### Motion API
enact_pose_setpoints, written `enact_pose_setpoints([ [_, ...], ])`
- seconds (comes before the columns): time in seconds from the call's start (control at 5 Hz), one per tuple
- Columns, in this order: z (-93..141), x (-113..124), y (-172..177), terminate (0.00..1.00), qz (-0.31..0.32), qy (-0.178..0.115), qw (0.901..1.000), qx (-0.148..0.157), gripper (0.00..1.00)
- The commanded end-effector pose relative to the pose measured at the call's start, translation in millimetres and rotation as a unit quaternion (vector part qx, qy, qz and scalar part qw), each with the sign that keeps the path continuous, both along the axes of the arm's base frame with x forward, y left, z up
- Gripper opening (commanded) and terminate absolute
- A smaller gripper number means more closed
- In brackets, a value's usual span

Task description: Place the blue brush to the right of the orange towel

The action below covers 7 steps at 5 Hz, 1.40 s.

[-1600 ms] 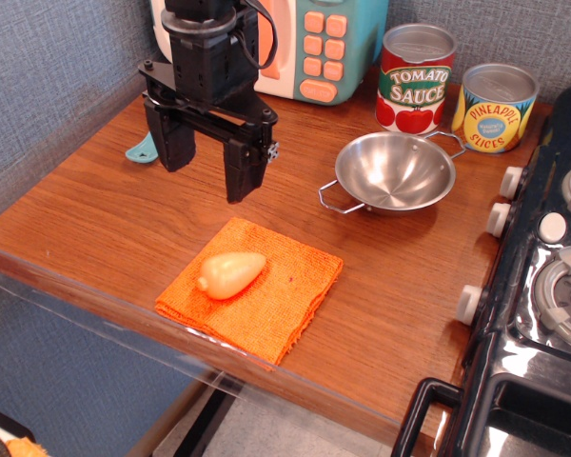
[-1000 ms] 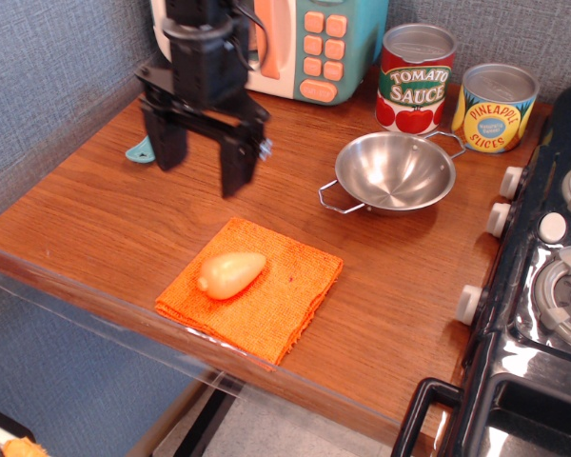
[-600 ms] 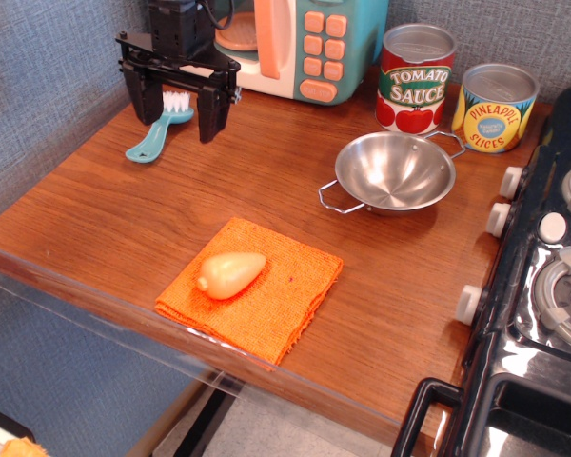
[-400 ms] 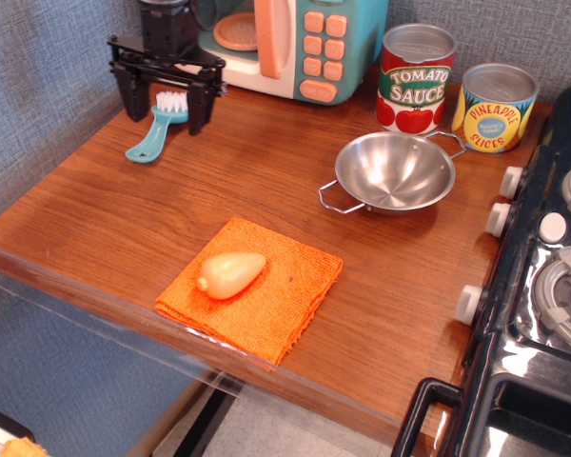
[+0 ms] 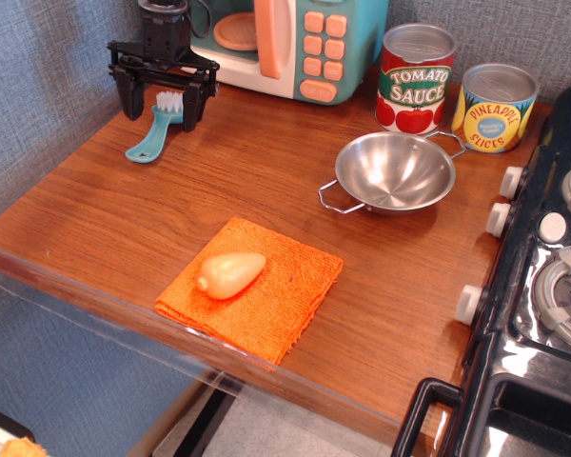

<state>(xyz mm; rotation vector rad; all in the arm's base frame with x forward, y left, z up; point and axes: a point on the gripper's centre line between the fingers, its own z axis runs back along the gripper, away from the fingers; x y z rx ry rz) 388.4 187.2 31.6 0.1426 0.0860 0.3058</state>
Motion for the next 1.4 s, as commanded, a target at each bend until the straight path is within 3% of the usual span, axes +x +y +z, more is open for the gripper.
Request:
enact_pose_setpoints([
  [0.0,10,9,31,0.0,0.023,-0.026,0.999,0.028,1.0],
  [0.2,6,14,31,0.0,0.024,-0.026,0.9989,0.032,1.0],
  [0.4,3,16,27,0.0,0.025,-0.033,0.9988,0.027,0.0],
  [0.6,18,16,19,0.0,0.017,-0.053,0.9981,0.029,0.0],
  [1.0,109,2,-37,0.0,-0.028,-0.179,0.9825,0.044,0.0],
  [1.2,127,-30,-82,0.0,-0.087,-0.188,0.9783,0.013,0.0],
])
